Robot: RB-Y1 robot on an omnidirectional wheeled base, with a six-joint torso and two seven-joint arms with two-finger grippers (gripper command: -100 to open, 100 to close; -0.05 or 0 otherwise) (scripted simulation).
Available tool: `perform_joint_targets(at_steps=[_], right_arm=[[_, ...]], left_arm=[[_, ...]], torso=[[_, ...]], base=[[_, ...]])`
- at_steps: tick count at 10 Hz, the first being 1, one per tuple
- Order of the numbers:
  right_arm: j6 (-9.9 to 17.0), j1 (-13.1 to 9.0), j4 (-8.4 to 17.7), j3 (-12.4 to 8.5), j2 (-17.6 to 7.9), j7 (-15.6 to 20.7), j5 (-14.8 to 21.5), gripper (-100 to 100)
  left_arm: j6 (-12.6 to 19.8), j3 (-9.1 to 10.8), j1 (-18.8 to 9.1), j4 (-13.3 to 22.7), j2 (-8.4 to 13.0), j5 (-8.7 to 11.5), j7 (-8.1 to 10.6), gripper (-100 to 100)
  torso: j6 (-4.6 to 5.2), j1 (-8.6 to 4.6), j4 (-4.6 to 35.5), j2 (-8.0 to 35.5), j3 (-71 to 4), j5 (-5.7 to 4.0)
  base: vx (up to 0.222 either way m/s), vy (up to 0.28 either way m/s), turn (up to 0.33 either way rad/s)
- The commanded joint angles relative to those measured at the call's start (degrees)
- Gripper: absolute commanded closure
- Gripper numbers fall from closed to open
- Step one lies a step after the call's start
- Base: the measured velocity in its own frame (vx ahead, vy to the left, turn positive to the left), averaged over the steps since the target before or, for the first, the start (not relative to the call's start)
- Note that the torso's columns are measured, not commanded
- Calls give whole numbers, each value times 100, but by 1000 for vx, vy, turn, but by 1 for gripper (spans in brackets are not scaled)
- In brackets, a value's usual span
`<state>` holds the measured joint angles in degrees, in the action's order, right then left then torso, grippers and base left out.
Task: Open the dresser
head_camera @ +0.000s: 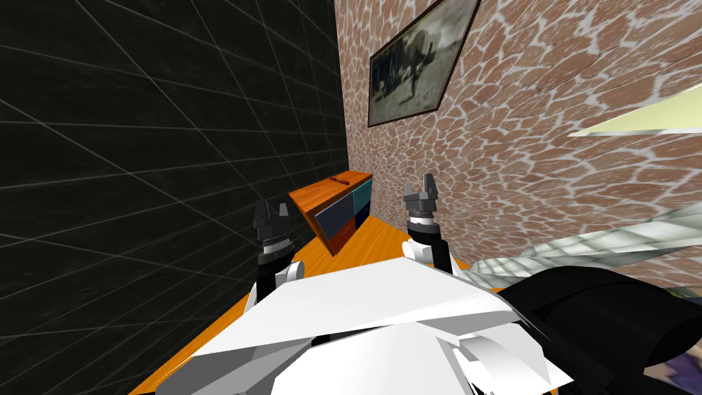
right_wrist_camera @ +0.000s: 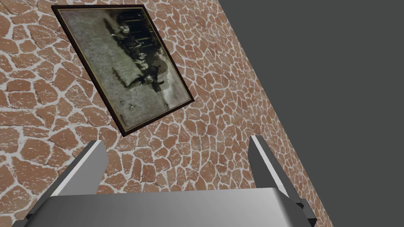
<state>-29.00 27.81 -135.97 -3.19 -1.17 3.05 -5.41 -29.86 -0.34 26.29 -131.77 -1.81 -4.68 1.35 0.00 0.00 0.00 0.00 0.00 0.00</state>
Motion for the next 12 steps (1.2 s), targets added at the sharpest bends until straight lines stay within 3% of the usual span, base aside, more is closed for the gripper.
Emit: perform_joint_targets(at_steps=[1, 9, 10, 12], right_arm=[[0, 0, 0, 0, 0, 0, 0, 0], [-1, 0, -2, 0, 0, 0, 0, 0], [-1, 0, -2, 0, 0, 0, 0, 0], [0, 1, 1, 0, 0, 0, 0, 0]], left_arm=[[0, 0, 0, 0, 0, 0, 0, 0], [-1, 0, 0, -2, 0, 0, 0, 0], [17, 16, -7, 34, 243, 18, 5, -100], [57, 54, -23, 117, 558, 61, 18, -100]], torso=[[0, 0, 235, 232, -467, 0], [0, 0, 3537, 3539, -7073, 0], [0, 0, 3960, 3962, -7919, 0], [0, -6, 4203, 4202, -8429, -2]], base=[[0, 0, 0], [0, 0, 0], [19, -19, 22], [35, -43, 37]])
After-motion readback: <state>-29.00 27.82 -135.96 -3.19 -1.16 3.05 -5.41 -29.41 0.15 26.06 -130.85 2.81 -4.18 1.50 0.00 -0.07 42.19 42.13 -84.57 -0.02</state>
